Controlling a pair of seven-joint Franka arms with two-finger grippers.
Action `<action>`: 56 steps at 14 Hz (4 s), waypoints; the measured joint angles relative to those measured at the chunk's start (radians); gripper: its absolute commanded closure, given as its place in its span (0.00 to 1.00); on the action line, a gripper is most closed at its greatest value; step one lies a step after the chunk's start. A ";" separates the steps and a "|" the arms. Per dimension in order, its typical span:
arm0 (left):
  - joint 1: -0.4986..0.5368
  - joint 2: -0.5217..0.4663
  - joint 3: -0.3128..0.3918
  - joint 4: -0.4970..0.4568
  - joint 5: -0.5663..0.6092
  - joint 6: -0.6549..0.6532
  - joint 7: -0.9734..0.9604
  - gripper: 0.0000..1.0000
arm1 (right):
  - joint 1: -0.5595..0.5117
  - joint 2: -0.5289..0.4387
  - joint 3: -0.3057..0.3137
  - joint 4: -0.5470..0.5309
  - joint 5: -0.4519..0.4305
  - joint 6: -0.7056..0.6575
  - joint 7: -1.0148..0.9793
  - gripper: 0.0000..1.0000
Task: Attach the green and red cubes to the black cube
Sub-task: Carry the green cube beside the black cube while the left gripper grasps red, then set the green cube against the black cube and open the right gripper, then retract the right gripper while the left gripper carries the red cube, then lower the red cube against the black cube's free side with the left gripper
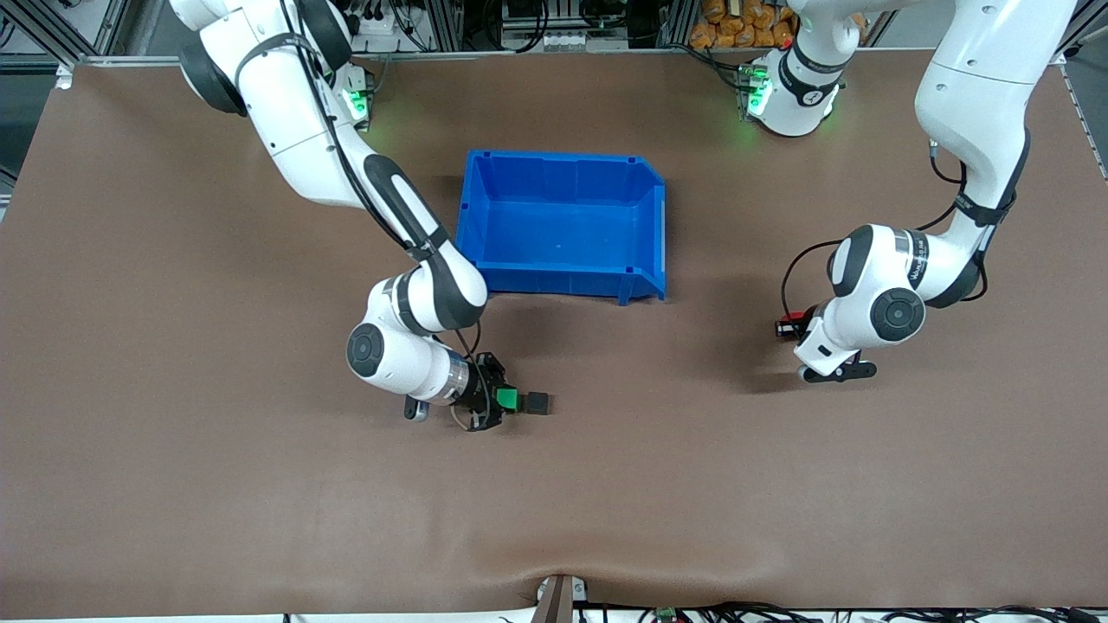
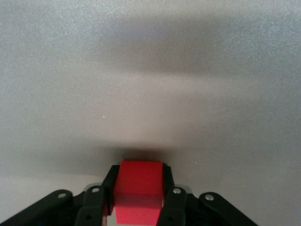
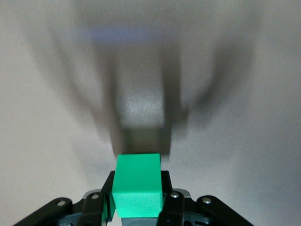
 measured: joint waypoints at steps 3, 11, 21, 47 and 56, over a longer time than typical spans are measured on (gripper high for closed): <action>-0.001 0.000 -0.002 0.000 0.000 -0.001 -0.026 1.00 | 0.004 0.010 -0.002 0.003 0.000 0.007 0.027 0.82; -0.025 -0.014 -0.083 0.133 0.000 -0.014 -0.527 1.00 | 0.028 0.023 -0.002 0.010 0.001 0.076 0.061 0.34; -0.210 0.209 -0.094 0.490 -0.234 -0.016 -1.079 1.00 | -0.016 0.008 -0.079 0.091 -0.081 -0.203 0.068 0.00; -0.343 0.452 -0.096 0.754 -0.373 0.069 -1.422 1.00 | -0.431 -0.430 -0.105 0.373 -0.674 -1.106 -1.534 0.00; -0.420 0.506 -0.077 0.792 -0.377 0.187 -1.630 1.00 | -0.493 -0.739 -0.096 -0.036 -0.579 -1.039 -1.810 0.00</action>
